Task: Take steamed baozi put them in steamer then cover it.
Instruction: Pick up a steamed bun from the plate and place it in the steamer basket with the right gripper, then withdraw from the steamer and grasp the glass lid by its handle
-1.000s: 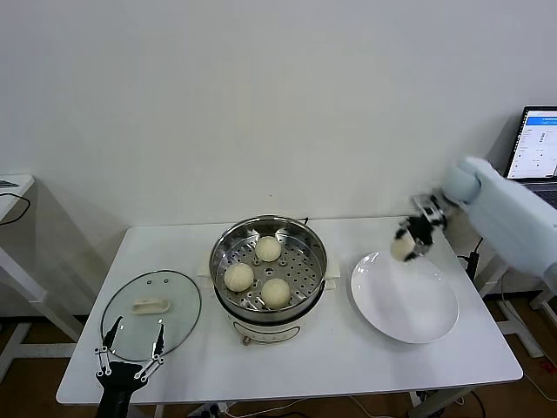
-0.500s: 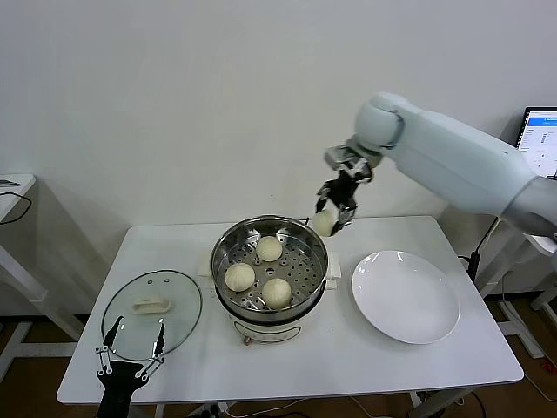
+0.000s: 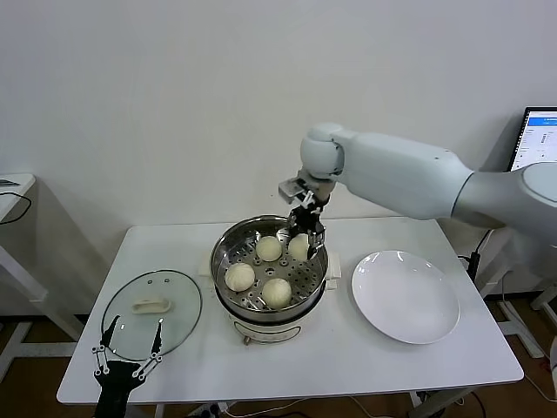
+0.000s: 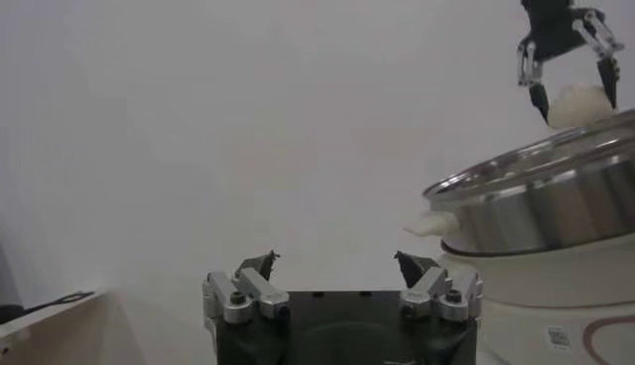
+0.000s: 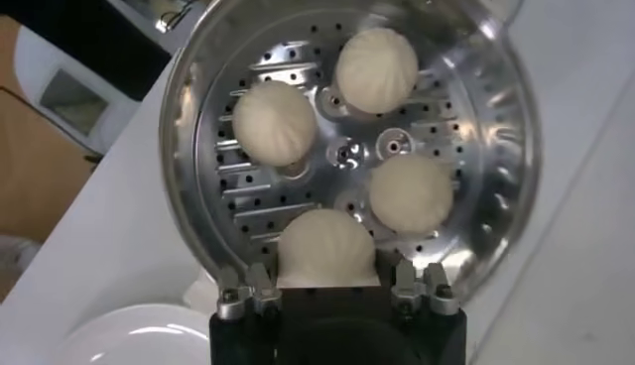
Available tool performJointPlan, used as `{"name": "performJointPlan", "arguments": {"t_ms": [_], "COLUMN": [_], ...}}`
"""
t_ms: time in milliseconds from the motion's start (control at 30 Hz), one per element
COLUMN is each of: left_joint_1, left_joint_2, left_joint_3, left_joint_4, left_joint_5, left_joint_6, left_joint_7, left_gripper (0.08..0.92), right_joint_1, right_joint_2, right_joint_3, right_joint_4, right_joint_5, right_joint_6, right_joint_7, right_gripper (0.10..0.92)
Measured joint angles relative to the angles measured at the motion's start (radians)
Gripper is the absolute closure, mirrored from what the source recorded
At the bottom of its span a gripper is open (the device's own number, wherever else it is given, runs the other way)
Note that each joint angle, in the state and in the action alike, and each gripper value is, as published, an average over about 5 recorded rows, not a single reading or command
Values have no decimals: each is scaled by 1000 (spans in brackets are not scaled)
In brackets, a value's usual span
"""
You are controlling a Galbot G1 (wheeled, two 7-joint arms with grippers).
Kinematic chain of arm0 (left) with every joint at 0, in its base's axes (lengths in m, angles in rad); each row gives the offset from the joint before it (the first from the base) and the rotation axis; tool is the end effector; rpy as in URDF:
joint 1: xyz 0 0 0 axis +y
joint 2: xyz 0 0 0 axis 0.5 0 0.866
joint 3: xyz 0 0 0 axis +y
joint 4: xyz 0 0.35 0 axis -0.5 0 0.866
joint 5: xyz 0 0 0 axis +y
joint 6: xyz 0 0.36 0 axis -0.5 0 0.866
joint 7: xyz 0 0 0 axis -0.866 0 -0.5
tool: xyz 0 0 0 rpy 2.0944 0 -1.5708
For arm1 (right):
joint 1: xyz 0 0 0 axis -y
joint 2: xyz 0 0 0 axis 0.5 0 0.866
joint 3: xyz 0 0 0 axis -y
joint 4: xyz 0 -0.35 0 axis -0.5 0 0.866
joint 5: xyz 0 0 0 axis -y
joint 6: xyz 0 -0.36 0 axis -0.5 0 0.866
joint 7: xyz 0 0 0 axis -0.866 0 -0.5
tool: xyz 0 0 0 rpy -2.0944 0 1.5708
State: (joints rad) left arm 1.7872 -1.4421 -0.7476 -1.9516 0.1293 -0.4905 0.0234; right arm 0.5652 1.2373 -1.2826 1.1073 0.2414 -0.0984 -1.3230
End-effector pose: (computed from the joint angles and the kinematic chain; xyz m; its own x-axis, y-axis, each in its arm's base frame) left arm 0.1025 0.1014 -0.3710 -0.9916 0.0361 -0.1239 -0.0112 0.9324 0.3614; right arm 0.5879 0.1286 -0.0507 0.0048 -0.1028 0.9947 -0.8032 -0.5929 -0.0574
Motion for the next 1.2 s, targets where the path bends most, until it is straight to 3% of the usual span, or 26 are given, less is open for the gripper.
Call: {"name": "performJointPlan", "arguments": {"t_ms": [467, 800, 1200], "left_joint_1": [0, -2, -11], "left_joint_2": [0, -1, 5], "left_joint_3": [-10, -10, -15], "left_joint_4": [1, 1, 0], "left_joint_5": [-1, -1, 16], "left_joint_6": [-4, -5, 4], "left_joint_7": [-2, -3, -20], "left_gripper": [177, 177, 177], "right_joint_1": [-30, -34, -54], "right_joint_2": [54, 56, -34], "right_joint_3": [-56, -54, 89], "right_joint_4": [-33, -20, 62], "right_joint_5": [-26, -32, 14], "right_joint_6": [-7, -6, 8], "right_joint_7": [33, 38, 90], "right_gripper": [370, 209, 203]}}
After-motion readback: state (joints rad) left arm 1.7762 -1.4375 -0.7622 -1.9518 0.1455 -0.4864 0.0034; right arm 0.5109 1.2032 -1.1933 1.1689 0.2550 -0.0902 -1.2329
